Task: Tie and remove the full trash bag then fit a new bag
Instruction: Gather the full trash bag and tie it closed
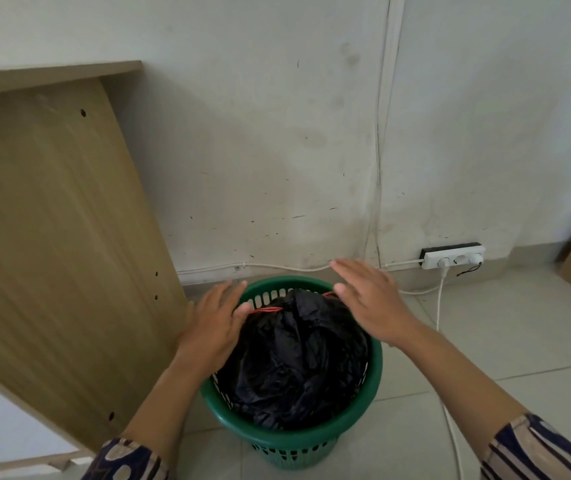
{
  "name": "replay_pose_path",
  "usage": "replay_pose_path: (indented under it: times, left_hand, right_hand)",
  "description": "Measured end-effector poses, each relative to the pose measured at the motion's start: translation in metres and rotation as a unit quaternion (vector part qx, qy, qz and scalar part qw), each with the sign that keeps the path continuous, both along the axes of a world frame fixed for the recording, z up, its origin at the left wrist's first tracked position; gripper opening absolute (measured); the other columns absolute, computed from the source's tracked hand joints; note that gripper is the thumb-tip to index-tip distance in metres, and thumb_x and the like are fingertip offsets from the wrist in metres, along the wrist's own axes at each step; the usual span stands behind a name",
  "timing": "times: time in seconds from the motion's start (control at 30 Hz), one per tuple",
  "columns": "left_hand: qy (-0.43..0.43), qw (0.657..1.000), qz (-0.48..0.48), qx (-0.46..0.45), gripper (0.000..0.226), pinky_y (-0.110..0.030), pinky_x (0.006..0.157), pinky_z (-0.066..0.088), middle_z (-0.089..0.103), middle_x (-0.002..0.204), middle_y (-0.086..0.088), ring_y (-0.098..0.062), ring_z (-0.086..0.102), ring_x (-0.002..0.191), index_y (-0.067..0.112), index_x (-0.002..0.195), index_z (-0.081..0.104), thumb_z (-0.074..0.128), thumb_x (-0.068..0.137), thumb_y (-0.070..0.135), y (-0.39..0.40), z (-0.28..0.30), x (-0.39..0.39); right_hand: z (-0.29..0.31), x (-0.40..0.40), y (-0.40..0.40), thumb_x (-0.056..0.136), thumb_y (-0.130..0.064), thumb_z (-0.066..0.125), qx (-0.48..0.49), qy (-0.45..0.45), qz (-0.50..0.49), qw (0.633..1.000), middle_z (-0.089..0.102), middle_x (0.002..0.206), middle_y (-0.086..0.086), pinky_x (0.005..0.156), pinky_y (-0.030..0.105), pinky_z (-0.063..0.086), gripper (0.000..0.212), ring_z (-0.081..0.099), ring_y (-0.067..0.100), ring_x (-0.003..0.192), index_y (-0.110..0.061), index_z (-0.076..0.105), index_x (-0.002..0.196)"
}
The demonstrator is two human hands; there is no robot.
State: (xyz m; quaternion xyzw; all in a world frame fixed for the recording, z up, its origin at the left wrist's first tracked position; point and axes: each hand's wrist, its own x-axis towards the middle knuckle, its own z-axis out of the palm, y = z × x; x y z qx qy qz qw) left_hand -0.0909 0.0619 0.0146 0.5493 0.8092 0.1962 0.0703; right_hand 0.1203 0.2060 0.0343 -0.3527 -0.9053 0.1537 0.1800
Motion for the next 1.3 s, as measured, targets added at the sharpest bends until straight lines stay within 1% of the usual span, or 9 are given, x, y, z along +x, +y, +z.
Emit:
replay_pose_path:
  times: [0.27,0.43,0.57,0.67,0.8,0.97,1.07,1.2,1.3]
  left_hand:
    - [0.022,0.992,-0.113,-0.041,0.114,-0.039,0.117,0.009,0.015,0.155,0.008,-0.01,0.013,0.142,0.029,0.145,0.01,-0.004,0.05,0.092,0.018,-0.013,0.037]
    - [-0.054,0.99,-0.128,-0.002,0.062,-0.03,0.108,0.03,0.041,0.144,0.002,-0.015,0.037,0.131,0.022,0.141,0.029,0.045,0.088,0.05,0.024,-0.017,0.043]
    - [-0.128,0.99,-0.025,0.06,0.027,-0.034,0.079,0.044,0.065,0.106,-0.005,-0.025,0.058,0.1,0.017,0.109,0.058,0.039,0.096,0.03,0.035,-0.015,0.044]
    - [-0.179,0.981,0.012,0.076,0.027,-0.031,0.066,0.036,0.055,0.076,0.002,-0.026,0.056,0.085,0.022,0.076,0.049,0.036,0.097,0.029,0.044,-0.015,0.04]
    - [-0.262,0.958,0.059,0.103,0.022,-0.028,0.074,0.037,0.055,0.087,0.002,-0.019,0.053,0.089,0.014,0.093,0.055,0.04,0.096,0.03,0.054,-0.017,0.039]
    - [-0.331,0.937,0.062,0.096,0.027,-0.028,0.073,0.036,0.052,0.084,0.001,-0.02,0.051,0.089,0.022,0.079,0.048,0.032,0.097,0.035,0.047,-0.016,0.04]
    - [-0.227,0.969,-0.003,0.096,0.031,-0.023,0.091,0.034,0.047,0.112,0.012,-0.011,0.043,0.114,0.027,0.113,0.051,0.035,0.094,0.046,0.027,-0.015,0.046]
    - [0.063,0.993,-0.09,-0.031,0.074,-0.037,0.115,0.02,0.009,0.154,0.004,-0.016,0.014,0.141,0.027,0.146,0.005,0.046,0.088,0.05,0.014,-0.032,0.046]
    - [0.032,0.996,-0.079,-0.034,0.061,-0.035,0.104,0.037,0.03,0.149,-0.006,-0.023,0.039,0.13,0.018,0.145,0.016,0.047,0.093,0.024,0.02,-0.043,0.041]
  right_hand:
    - [-0.024,-0.018,-0.025,0.082,-0.061,0.036,0.008,-0.042,0.112,0.993,0.035,0.148,-0.004,0.105,0.034,0.022,0.064,0.031,0.016,0.135,-0.03,0.034,0.138]
    - [-0.025,-0.031,-0.016,0.087,-0.008,0.055,-0.185,0.171,0.012,0.968,0.067,0.109,0.005,0.082,0.015,0.036,0.02,0.059,0.015,0.101,-0.012,0.067,0.103]
    - [-0.021,-0.04,-0.012,0.085,-0.002,0.052,-0.329,0.243,-0.031,0.912,0.063,0.102,0.001,0.079,0.01,0.038,0.028,0.058,0.015,0.106,-0.013,0.064,0.108]
    - [-0.029,-0.035,-0.022,0.087,-0.018,0.051,-0.204,0.238,0.015,0.949,0.06,0.115,-0.004,0.092,0.003,0.033,0.03,0.05,0.01,0.115,-0.017,0.06,0.116]
    - [-0.059,-0.033,-0.035,0.084,-0.062,0.033,0.074,0.09,0.079,0.99,0.047,0.139,0.001,0.103,0.032,0.023,0.062,0.033,0.014,0.129,-0.02,0.05,0.127]
    - [-0.062,-0.046,-0.029,0.078,-0.035,0.049,0.062,0.07,0.09,0.992,0.07,0.103,0.009,0.078,0.041,0.054,0.042,0.064,0.026,0.096,-0.008,0.061,0.109]
    - [-0.061,-0.051,-0.026,0.084,-0.013,0.049,0.012,0.082,0.1,0.991,0.067,0.106,0.015,0.082,0.047,0.049,0.029,0.061,0.033,0.098,-0.006,0.06,0.11]
    - [-0.06,-0.051,-0.026,0.088,-0.012,0.05,-0.107,0.13,0.08,0.983,0.066,0.109,0.01,0.085,0.041,0.047,0.024,0.059,0.027,0.101,-0.013,0.059,0.11]
    - [-0.063,-0.048,-0.025,0.09,-0.017,0.052,-0.16,0.136,0.069,0.975,0.067,0.108,0.006,0.086,0.041,0.048,0.025,0.06,0.025,0.101,-0.02,0.056,0.114]
